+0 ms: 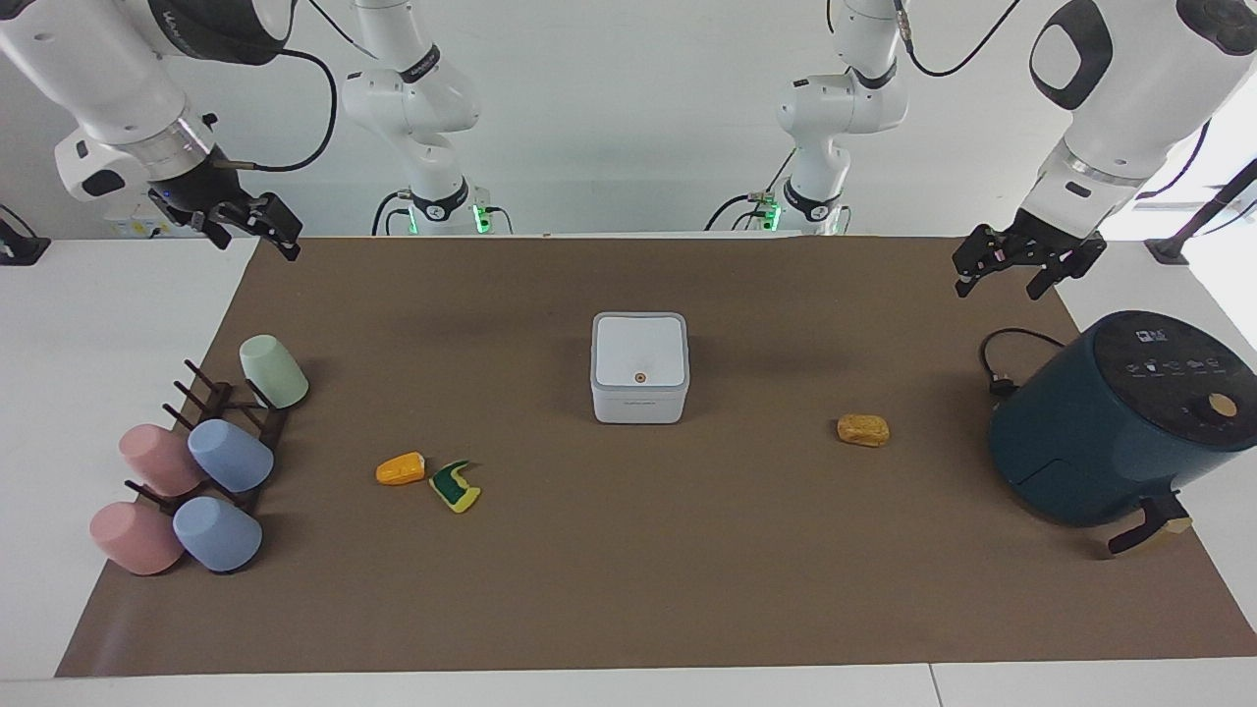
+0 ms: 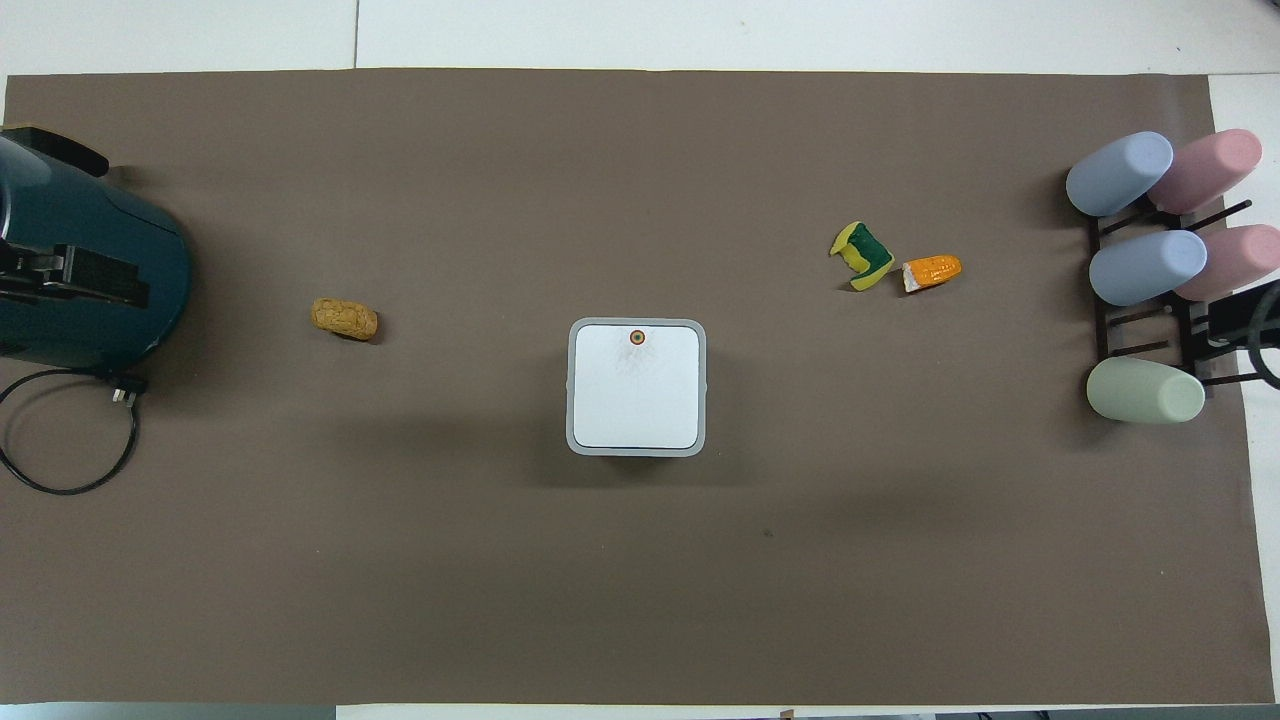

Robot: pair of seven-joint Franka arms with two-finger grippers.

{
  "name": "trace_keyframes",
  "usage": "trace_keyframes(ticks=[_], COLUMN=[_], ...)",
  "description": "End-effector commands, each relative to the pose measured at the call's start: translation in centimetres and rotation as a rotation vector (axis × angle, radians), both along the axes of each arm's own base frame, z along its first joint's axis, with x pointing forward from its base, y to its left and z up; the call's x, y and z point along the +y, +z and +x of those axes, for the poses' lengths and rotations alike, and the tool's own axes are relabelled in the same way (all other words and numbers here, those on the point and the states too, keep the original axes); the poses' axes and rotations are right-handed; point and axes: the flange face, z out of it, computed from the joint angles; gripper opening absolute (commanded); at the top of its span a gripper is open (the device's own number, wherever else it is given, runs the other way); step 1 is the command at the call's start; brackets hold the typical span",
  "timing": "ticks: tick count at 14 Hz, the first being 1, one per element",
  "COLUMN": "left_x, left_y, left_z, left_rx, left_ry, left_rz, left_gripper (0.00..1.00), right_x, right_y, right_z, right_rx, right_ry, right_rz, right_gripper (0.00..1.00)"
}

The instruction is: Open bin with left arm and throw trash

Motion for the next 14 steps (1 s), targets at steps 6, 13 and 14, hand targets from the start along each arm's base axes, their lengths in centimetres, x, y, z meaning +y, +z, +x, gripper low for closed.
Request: trace_keyframes(ticks=[6,13,14], left_x=[-0.4,-16.5,-18.9], left_y=[-0.4,-3.2,-3.7], left_z=[-0.8,-3.5,-4.1], left_rx=[0.023,-0.115,-0.136], left_ry=[0.006,-0.141,-0.173], left_rz=[0.007,-0.028,-0.037], left_gripper=[1.00,0.00,0.00], right_x=[-0.1,2.9,3.4], right_y=[0.2,-0.5,-1.5], right_z=[-0.6,0.3,0.7], right_rx=[0.004,-0.063,-0.129], right_ry=[0.025,0.089,0.099], right_rz=[0.024,0.018,0.014], right_gripper=[1.00,1.00,1.00])
